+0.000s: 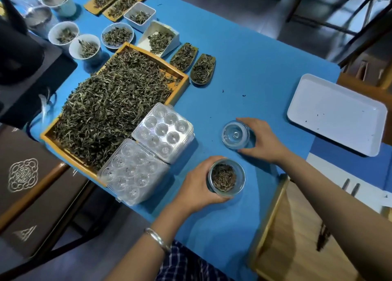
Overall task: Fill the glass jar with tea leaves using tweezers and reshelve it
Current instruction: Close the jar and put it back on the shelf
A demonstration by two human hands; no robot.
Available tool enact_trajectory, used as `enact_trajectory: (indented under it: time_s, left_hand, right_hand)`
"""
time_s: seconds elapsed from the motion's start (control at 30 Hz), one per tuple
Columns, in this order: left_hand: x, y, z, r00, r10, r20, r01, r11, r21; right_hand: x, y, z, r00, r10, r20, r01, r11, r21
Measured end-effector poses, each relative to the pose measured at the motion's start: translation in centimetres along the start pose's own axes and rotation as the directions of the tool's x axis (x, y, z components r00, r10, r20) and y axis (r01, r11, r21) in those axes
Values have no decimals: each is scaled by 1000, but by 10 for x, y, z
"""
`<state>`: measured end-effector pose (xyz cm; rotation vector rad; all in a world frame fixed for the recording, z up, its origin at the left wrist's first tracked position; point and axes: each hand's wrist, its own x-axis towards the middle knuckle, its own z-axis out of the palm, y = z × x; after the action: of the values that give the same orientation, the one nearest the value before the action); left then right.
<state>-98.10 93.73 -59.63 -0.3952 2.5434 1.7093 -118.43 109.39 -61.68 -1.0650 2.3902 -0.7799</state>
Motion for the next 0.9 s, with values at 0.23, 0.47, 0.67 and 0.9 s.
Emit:
enact_trajectory:
  time_s: [0.23,0.47,0.67,0.9]
  left_hand:
    - [-2,-2,2,1000,5,-11,-5,1000,17]
    - [-1,-4,3,1000,18,-13,-18,999,27]
    - [0,0,3,1000,-11,5,11,1000,-20]
    - [-1,-1,6,1000,-19,-9,19,999,-27]
  right_hand:
    - [-2,-3,18,993,108,-52,-97,981,169]
    - [-7,-22,25,957,221,-185,-129,903,410]
    - [-51,-54,-10,927,330,-181,-66,615,786]
    - [-106,-94,-42,963,246,-105,-121,752,648]
